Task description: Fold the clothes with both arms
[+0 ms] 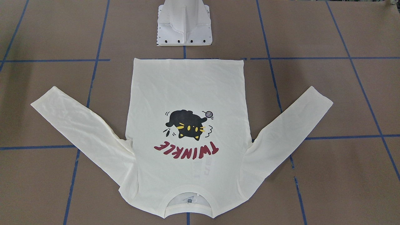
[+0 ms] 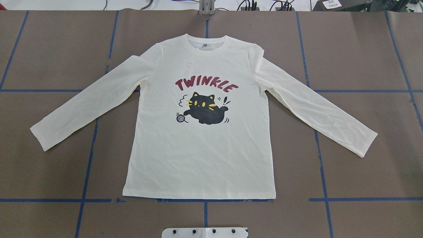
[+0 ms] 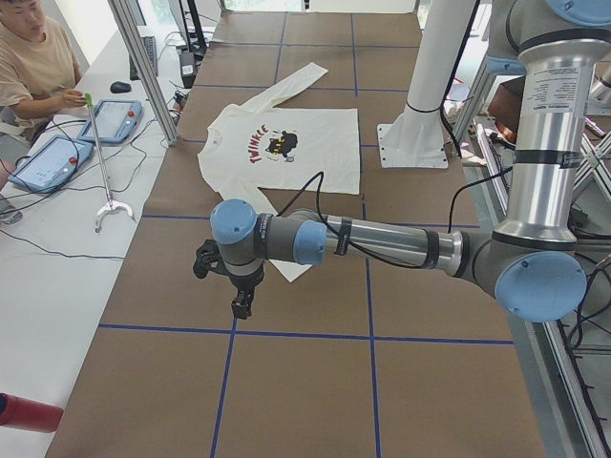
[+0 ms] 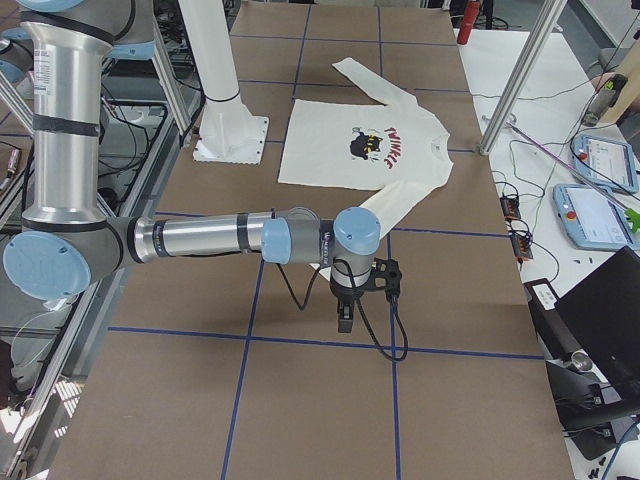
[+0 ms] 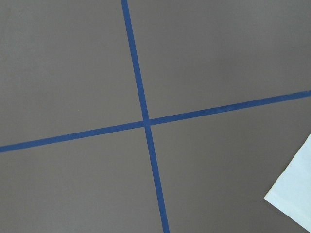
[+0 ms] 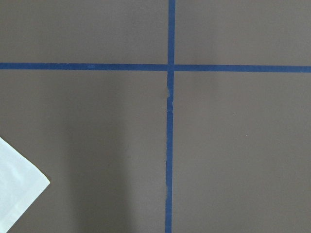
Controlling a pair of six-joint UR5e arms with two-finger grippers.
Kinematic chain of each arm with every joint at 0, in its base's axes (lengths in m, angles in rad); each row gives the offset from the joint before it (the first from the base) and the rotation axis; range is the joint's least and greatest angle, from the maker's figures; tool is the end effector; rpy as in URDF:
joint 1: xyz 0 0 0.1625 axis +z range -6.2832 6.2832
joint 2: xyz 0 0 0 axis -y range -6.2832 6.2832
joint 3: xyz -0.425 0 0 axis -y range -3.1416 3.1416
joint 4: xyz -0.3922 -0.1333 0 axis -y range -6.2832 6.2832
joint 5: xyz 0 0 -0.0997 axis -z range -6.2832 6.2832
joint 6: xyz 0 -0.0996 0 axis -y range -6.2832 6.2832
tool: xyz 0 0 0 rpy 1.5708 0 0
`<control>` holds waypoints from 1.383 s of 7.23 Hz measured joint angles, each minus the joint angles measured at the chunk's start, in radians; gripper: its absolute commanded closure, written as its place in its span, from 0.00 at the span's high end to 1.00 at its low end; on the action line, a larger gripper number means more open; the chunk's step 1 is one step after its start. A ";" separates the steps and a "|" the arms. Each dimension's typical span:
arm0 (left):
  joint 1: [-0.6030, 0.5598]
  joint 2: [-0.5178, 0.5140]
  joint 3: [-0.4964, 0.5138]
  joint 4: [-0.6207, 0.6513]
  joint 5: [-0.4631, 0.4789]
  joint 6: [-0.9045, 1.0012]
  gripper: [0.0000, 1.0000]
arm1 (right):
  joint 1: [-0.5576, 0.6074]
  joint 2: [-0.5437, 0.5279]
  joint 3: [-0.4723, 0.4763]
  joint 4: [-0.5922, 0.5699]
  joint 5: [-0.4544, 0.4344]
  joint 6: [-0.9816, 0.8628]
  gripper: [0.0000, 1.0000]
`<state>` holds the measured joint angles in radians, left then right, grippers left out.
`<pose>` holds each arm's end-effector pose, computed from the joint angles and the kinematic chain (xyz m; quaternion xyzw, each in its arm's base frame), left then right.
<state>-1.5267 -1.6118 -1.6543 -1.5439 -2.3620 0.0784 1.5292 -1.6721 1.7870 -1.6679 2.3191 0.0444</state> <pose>-0.0398 -0.5149 0.5984 0.0516 0.3841 0.0752 0.9188 0.0469 -0.4500 0.6116 -0.0074 -0.3655 -0.0019 0.9308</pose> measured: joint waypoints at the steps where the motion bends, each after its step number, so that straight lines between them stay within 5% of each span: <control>1: 0.000 0.002 -0.013 0.004 -0.002 0.000 1.00 | 0.000 0.000 0.000 0.000 0.002 -0.002 1.00; 5: 0.001 0.013 -0.049 0.006 -0.010 -0.004 1.00 | -0.045 0.009 -0.009 0.007 0.022 0.007 1.00; 7: 0.014 0.018 -0.049 -0.017 -0.038 -0.002 1.00 | -0.054 -0.008 -0.016 0.023 0.134 0.012 1.00; 10: 0.037 0.021 -0.049 -0.052 -0.109 -0.005 1.00 | -0.201 -0.028 -0.021 0.178 0.174 0.080 1.00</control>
<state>-1.4899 -1.5911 -1.7032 -1.5962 -2.4712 0.0735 1.3286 -1.6997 1.7665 -1.4896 2.4934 0.1244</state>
